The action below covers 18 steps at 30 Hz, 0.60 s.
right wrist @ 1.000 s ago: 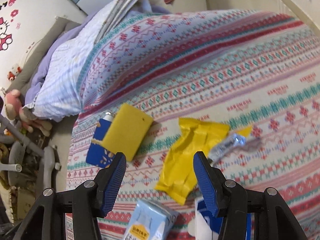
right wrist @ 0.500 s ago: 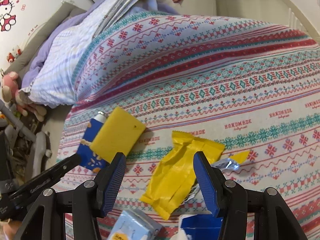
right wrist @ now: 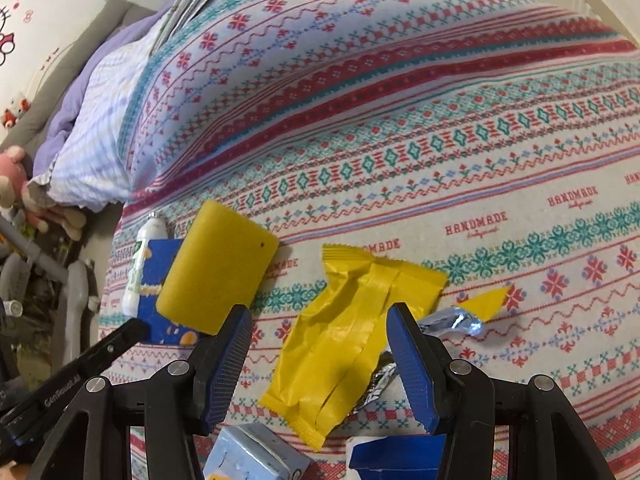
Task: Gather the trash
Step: 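Return to the bed and grasp blue biscuit box with right gripper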
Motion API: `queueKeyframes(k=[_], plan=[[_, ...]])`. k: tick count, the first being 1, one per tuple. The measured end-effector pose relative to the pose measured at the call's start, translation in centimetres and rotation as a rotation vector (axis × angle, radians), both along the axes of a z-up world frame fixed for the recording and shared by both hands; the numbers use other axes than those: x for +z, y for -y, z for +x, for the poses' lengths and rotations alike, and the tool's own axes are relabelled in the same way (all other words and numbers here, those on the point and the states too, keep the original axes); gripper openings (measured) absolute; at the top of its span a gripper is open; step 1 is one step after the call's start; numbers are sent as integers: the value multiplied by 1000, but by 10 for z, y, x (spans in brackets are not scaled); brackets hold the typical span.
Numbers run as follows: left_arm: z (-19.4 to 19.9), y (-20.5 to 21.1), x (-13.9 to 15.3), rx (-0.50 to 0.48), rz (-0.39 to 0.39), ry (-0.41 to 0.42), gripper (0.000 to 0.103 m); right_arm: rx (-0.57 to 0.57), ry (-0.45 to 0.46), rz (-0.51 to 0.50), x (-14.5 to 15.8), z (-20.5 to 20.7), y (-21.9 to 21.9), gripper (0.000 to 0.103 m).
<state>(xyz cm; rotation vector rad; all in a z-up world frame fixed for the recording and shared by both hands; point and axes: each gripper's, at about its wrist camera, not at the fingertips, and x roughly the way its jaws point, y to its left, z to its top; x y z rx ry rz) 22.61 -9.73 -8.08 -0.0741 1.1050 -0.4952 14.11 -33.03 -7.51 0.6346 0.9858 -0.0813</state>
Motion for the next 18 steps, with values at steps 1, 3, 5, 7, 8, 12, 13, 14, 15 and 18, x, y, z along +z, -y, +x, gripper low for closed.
queueKeyframes(k=[1, 3, 5, 7, 8, 12, 13, 14, 15, 18], plan=[[-1, -1, 1, 0, 0, 0, 4, -8, -1, 14, 0, -2, 2, 61], [-3, -4, 2, 1, -10, -7, 3, -20, -1, 41, 3, -10, 6, 61], [-6, -6, 7, -1, -23, -16, 2, -16, 1, 52, 9, -19, 8, 61], [-11, -8, 15, -11, -26, -9, 0, 10, -25, 33, 11, -31, 6, 61], [-15, -9, 19, -14, -19, 0, 0, 19, -38, 21, 11, -39, 4, 61], [-26, -21, 29, -16, -21, 7, 0, 54, -94, -71, 11, -74, -3, 68], [-28, -24, 31, -13, -28, 6, 0, 56, -104, -85, 11, -78, -3, 70], [-32, -28, 34, -7, -35, 7, 0, 59, -115, -95, 10, -81, -3, 71], [-35, -34, 37, 0, -44, 6, 0, 65, -128, -102, 7, -83, -2, 71], [-41, -51, 46, 15, -81, 1, 0, 68, -171, -105, -4, -88, -4, 71]])
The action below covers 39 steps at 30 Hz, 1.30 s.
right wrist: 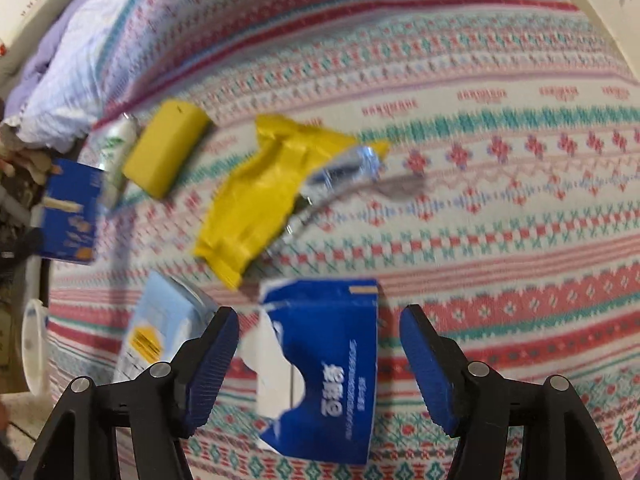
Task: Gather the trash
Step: 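Return to the bed and grasp blue biscuit box with right gripper, then carry the blue biscuit box to the wastebasket and open the right gripper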
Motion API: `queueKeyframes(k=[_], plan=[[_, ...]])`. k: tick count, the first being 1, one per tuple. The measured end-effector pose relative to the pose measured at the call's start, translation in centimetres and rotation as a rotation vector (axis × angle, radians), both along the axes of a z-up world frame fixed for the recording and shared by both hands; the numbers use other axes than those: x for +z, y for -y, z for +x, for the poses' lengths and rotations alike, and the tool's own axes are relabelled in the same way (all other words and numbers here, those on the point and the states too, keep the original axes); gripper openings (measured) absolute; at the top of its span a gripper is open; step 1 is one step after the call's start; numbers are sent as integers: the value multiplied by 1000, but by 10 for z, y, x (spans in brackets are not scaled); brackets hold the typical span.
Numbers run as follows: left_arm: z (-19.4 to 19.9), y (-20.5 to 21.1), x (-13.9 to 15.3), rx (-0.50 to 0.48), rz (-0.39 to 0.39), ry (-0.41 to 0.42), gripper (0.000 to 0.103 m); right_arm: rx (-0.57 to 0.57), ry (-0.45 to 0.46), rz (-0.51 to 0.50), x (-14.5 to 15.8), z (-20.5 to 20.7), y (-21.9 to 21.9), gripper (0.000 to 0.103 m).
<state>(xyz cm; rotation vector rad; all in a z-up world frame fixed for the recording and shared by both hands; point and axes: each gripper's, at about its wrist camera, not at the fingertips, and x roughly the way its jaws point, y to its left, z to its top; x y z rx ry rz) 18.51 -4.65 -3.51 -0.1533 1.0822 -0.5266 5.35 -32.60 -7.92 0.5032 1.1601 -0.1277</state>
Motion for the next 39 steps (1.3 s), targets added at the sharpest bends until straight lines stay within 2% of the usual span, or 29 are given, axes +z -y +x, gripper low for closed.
queueKeyframes(k=[3, 6, 9, 12, 17, 22, 31, 39], plan=[[-7, -19, 11, 19, -29, 10, 0, 13, -59, -23, -15, -4, -7, 70], [-11, -36, 18, 40, -41, 20, 0, 61, -110, -64, -27, -4, -20, 41], [-13, -50, 18, 57, -44, 19, 0, 65, -51, -124, -12, -5, -24, 41], [-16, -64, 20, 71, -47, 21, 0, 39, 42, -118, 11, -9, -20, 41], [-20, -87, 25, 94, -54, 42, 0, 25, 92, -130, 18, -8, -18, 41], [-19, -117, 23, 145, -66, 27, 0, 37, 183, -146, 34, -1, -30, 41], [-17, -195, 22, 260, -91, 21, 0, 91, 234, -168, 37, 10, -58, 41], [-17, -307, 10, 436, -118, -12, 0, 116, 245, -145, 34, 14, -79, 41]])
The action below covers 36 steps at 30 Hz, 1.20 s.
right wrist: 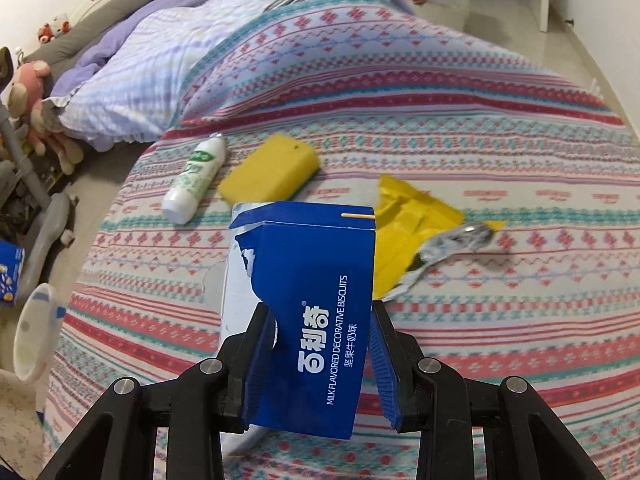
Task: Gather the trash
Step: 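Carry the blue biscuit box to the wastebasket and open the right gripper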
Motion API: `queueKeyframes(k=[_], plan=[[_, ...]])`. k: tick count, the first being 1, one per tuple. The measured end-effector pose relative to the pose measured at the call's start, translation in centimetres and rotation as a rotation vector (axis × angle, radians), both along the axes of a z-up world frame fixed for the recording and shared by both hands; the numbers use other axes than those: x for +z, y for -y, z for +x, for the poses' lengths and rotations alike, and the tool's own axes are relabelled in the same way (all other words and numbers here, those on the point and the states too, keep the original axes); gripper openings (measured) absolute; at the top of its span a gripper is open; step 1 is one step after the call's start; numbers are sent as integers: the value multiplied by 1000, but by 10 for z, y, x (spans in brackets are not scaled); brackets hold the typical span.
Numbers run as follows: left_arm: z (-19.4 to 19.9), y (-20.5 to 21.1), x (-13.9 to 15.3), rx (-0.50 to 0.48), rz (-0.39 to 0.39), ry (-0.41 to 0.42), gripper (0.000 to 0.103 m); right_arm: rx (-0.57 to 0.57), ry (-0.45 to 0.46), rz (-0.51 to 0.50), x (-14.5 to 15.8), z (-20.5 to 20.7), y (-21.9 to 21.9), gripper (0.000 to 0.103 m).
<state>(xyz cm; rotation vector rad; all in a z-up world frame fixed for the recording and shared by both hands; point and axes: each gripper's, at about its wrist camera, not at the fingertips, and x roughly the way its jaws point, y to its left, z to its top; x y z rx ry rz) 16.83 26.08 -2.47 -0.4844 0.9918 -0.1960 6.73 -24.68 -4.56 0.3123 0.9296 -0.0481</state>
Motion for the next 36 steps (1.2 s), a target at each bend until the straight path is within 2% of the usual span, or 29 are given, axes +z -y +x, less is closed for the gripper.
queueKeyframes(k=[3, 6, 10, 15, 18, 21, 28, 32, 36], plan=[[-2, -39, -18, 60, -7, -53, 0, 25, 0, 10, -3, 4, -16, 41], [-5, -58, -37, 72, -1, -102, 0, 65, 5, 28, -5, 10, -40, 41], [-7, -70, -59, 73, 29, -159, 0, 119, 33, 32, -2, 18, -77, 41], [-2, -81, -90, 87, 30, -224, 0, 207, 44, 45, -8, 28, -129, 41], [7, -77, -108, 75, 72, -280, 4, 254, 26, 54, -19, 34, -159, 41], [12, -77, -122, 64, 69, -335, 17, 300, 10, 58, -28, 38, -187, 41], [3, -105, -88, 149, 89, -240, 20, 386, -9, 100, -40, 56, -252, 41], [-1, -123, -80, 191, 45, -238, 25, 433, 20, 166, -38, 77, -305, 41], [-2, -128, -75, 199, 29, -230, 25, 498, 42, 168, -36, 100, -363, 41]])
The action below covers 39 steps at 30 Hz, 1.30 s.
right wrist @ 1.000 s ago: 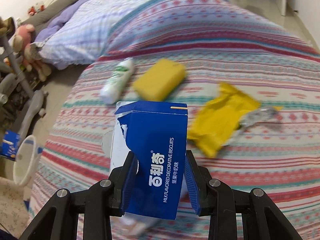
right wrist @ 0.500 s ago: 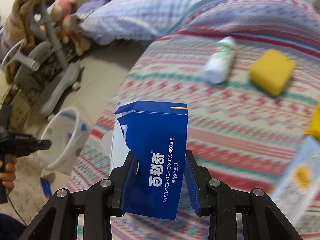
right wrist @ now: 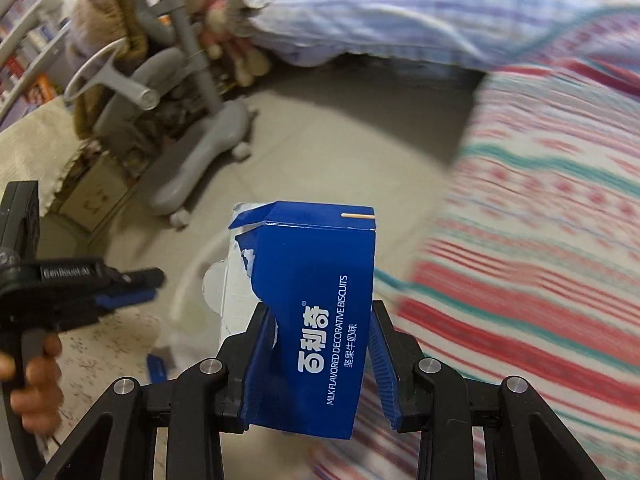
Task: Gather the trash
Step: 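Carry the blue biscuit box to the wastebasket and open the right gripper, then move both grippers back to the bed toward the white bottle and yellow wrapper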
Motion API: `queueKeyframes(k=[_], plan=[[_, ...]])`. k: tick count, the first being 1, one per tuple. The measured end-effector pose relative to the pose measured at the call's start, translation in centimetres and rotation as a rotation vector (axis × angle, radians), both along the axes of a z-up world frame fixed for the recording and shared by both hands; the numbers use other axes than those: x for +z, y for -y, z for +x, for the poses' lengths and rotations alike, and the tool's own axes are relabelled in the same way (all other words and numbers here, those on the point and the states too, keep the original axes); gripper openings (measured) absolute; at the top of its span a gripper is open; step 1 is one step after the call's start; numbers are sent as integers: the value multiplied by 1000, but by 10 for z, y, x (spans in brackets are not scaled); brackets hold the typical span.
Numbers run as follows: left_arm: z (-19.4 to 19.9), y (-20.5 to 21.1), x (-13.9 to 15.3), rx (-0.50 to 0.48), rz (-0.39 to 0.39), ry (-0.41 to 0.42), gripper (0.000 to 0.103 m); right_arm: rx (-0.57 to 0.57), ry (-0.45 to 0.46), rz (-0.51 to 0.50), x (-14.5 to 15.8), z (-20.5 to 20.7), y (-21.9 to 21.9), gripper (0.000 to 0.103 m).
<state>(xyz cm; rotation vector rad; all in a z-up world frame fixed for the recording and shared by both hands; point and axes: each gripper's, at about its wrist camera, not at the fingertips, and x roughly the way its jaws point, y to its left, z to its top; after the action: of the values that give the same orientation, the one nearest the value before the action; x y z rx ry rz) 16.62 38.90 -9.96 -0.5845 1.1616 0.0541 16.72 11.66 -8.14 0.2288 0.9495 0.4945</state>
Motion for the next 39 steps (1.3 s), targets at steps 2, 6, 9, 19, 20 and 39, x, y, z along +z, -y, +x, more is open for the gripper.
queueKeyframes(k=[2, 6, 9, 19, 20, 39], plan=[[0, 1, 1, 12, 2, 3, 25, 22, 22, -4, 1, 7, -25, 42], [2, -3, 2, 33, -5, 6, 26, 34, 35, -21, -7, 21, -52, 53], [4, -3, 3, 36, -16, 10, 26, 42, -1, -35, -20, 26, -58, 58], [13, 23, 13, -17, -7, 28, 26, 10, -38, -39, -21, 6, -3, 59], [14, 28, 15, -26, -5, 32, 25, 4, -37, -39, -17, 2, 8, 59], [28, 189, 63, -298, 53, 95, 36, -296, 12, -188, 47, -49, 240, 64]])
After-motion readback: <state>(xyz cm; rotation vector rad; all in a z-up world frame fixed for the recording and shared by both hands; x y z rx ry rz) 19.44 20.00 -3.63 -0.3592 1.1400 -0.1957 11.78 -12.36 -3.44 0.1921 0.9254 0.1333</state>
